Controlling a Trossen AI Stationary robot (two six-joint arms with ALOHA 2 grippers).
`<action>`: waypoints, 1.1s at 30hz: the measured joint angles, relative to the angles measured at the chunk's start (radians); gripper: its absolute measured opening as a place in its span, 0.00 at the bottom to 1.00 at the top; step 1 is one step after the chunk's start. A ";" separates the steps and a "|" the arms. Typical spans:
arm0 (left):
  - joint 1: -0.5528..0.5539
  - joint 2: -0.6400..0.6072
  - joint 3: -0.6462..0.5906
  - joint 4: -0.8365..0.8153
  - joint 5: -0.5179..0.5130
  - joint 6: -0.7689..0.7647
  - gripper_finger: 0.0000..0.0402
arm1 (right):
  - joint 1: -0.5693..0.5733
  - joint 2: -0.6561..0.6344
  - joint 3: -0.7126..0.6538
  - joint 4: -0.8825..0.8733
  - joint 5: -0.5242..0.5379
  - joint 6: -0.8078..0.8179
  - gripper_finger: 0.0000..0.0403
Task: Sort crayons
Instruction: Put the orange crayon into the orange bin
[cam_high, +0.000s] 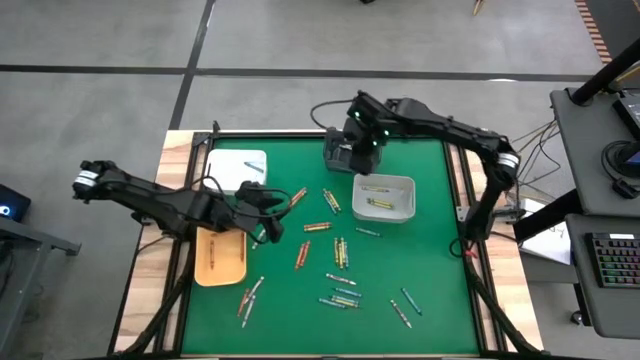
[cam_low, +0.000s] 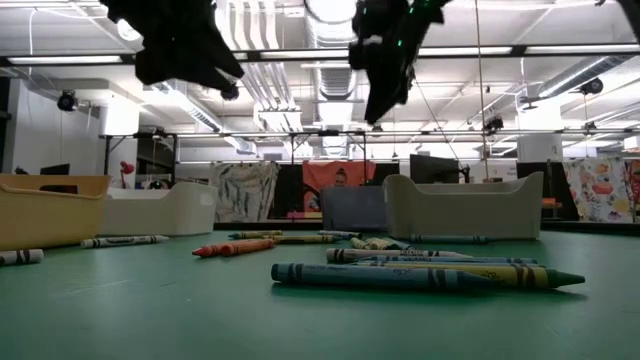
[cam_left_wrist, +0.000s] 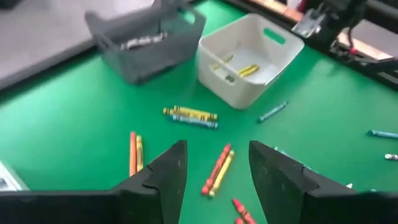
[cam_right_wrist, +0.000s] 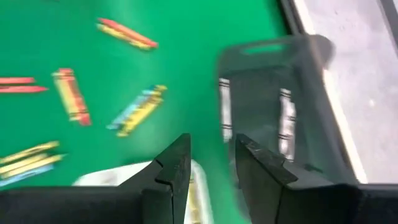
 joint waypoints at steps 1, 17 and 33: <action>0.000 0.010 0.000 -0.004 0.006 -0.019 0.39 | 0.022 -0.021 -0.014 0.002 -0.001 0.009 0.28; -0.005 0.201 0.000 -0.008 0.161 -0.159 0.39 | 0.376 -0.330 -0.448 0.386 0.003 0.184 0.28; 0.068 0.230 0.000 -0.016 0.151 0.026 0.39 | 0.479 -0.391 -0.662 0.672 0.033 0.306 0.28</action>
